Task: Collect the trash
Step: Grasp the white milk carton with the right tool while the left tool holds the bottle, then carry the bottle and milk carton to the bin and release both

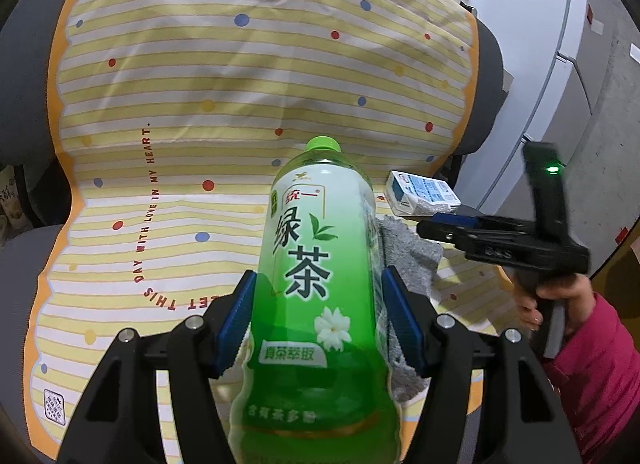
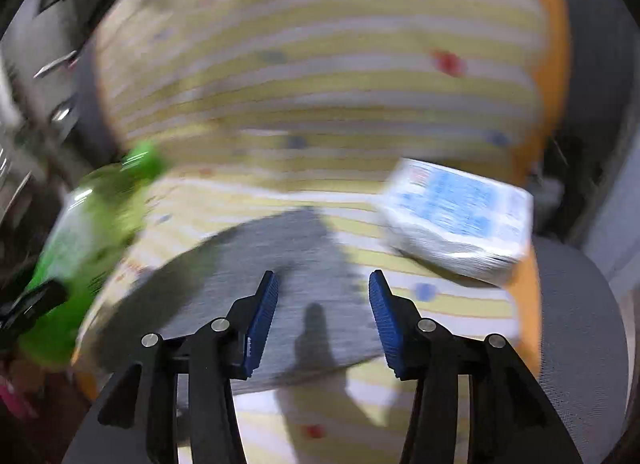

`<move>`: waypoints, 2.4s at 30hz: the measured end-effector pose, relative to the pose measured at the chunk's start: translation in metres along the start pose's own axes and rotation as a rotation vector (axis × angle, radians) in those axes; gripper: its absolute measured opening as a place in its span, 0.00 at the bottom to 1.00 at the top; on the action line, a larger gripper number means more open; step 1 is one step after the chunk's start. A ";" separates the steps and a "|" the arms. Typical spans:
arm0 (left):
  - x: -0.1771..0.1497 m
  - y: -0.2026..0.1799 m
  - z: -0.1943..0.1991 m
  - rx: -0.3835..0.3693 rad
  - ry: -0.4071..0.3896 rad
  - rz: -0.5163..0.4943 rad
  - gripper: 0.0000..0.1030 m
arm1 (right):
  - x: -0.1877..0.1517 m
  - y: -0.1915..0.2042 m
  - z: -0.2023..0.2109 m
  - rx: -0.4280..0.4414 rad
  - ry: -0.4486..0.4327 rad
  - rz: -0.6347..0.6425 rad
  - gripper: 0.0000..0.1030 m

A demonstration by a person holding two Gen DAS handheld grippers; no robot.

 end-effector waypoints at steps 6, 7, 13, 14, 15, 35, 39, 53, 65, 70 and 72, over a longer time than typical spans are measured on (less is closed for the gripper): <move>-0.005 0.002 -0.003 -0.005 0.012 0.008 0.60 | 0.015 -0.062 0.028 -0.281 -0.088 -0.066 0.72; -0.005 0.002 -0.004 -0.007 0.014 0.010 0.60 | 0.013 -0.079 0.027 -0.295 -0.090 -0.116 0.72; -0.006 0.003 -0.004 0.006 0.016 0.002 0.60 | 0.001 -0.095 0.007 -0.101 -0.080 -0.272 0.57; -0.006 0.004 -0.004 0.008 0.016 0.003 0.60 | 0.001 -0.082 0.004 -0.061 -0.068 -0.246 0.55; -0.006 0.005 -0.004 0.012 0.016 0.006 0.60 | 0.002 -0.070 0.000 -0.028 -0.051 -0.217 0.55; -0.008 0.027 -0.004 0.028 0.017 0.049 0.60 | 0.030 -0.026 -0.030 -0.056 0.040 0.005 0.84; -0.008 0.029 -0.010 0.031 0.030 0.048 0.60 | 0.025 -0.028 -0.060 -0.040 0.138 0.056 0.85; -0.005 0.013 0.019 0.035 -0.030 0.026 0.60 | 0.024 0.018 0.038 -0.147 -0.111 0.023 0.76; -0.042 -0.080 0.090 -0.103 -0.100 -0.111 0.60 | -0.096 0.081 0.197 -0.316 -0.248 -0.135 0.76; -0.068 -0.140 0.111 -0.208 -0.113 -0.186 0.60 | -0.161 0.084 0.255 -0.419 -0.278 -0.226 0.76; -0.080 -0.164 0.118 -0.246 -0.111 -0.220 0.60 | -0.180 0.084 0.276 -0.461 -0.293 -0.251 0.76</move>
Point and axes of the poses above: each gripper's, at about its wrist camera, not at the fingertips, and z roughly against the way its jaws point, y to its left, x to its top, the point moved 6 cm from there along -z, roughly the way its jaws point, and after that the axes turned 15 degrees about x, right-handed, at the moved point
